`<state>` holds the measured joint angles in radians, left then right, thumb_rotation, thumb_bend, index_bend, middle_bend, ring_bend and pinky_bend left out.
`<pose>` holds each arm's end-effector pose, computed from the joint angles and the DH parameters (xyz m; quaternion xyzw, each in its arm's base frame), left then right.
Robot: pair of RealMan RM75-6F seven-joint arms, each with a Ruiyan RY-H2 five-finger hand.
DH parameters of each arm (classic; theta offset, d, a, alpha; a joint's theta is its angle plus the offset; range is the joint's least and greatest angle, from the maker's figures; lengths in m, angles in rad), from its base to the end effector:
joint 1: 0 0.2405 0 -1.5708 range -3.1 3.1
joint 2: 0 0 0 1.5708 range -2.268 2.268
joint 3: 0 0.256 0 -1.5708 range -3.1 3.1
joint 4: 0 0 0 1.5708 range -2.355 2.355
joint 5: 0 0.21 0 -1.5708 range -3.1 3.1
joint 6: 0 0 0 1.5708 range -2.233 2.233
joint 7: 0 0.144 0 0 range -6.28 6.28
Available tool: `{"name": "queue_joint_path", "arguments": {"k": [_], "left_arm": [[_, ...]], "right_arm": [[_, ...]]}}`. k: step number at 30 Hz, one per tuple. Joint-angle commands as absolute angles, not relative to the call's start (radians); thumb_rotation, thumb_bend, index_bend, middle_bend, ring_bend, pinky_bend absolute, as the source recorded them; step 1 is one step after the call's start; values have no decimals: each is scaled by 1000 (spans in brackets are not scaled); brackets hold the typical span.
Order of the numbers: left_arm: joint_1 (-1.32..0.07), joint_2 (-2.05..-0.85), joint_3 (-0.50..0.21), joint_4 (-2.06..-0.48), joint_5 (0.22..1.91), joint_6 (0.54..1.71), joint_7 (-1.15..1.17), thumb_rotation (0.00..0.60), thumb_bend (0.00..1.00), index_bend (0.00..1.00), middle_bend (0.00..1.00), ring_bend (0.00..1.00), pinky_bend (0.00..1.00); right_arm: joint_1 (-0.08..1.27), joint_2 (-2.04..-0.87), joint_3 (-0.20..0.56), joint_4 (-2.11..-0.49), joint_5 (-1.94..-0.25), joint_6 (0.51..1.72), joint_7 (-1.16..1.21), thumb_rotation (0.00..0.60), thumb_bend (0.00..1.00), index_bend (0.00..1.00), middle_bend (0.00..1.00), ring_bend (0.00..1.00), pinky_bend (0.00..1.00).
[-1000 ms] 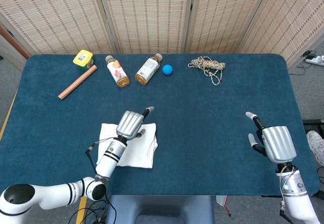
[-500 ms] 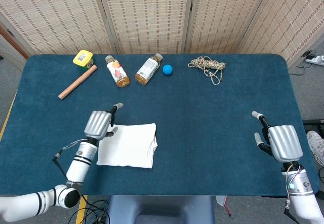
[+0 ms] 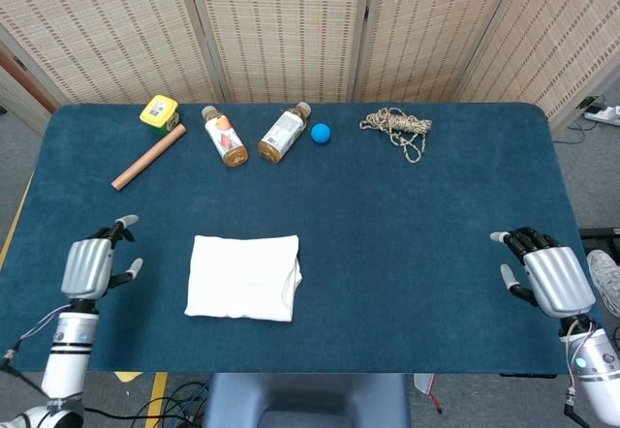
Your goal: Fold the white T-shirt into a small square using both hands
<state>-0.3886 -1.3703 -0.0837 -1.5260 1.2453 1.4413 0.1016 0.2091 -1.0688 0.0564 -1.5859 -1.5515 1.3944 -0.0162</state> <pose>-0.2641 0.2742 0.0927 -0.5741 -0.3947 -0.4407 0.5660 -0.2935 -0.2205 0.1644 0.6621 -0.3321 0.3802 0.5539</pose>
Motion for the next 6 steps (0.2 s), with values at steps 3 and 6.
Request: {"name": "queue_joint_path", "arguments": {"k": [3, 6], "left_arm": [[-286, -1311, -26, -1530, 1331, 1547, 41, 600, 287, 247, 447, 383, 515], [-239, -1294, 1, -1526, 1368, 1599, 71, 600, 285, 246, 446, 378, 502]], "right_arm": [[161, -1085, 32, -1542, -1539, 1431, 25, 600, 496, 222, 279, 209, 303], [138, -1096, 20, -1519, -1542, 1450, 55, 600, 496, 222, 279, 208, 302]]}}
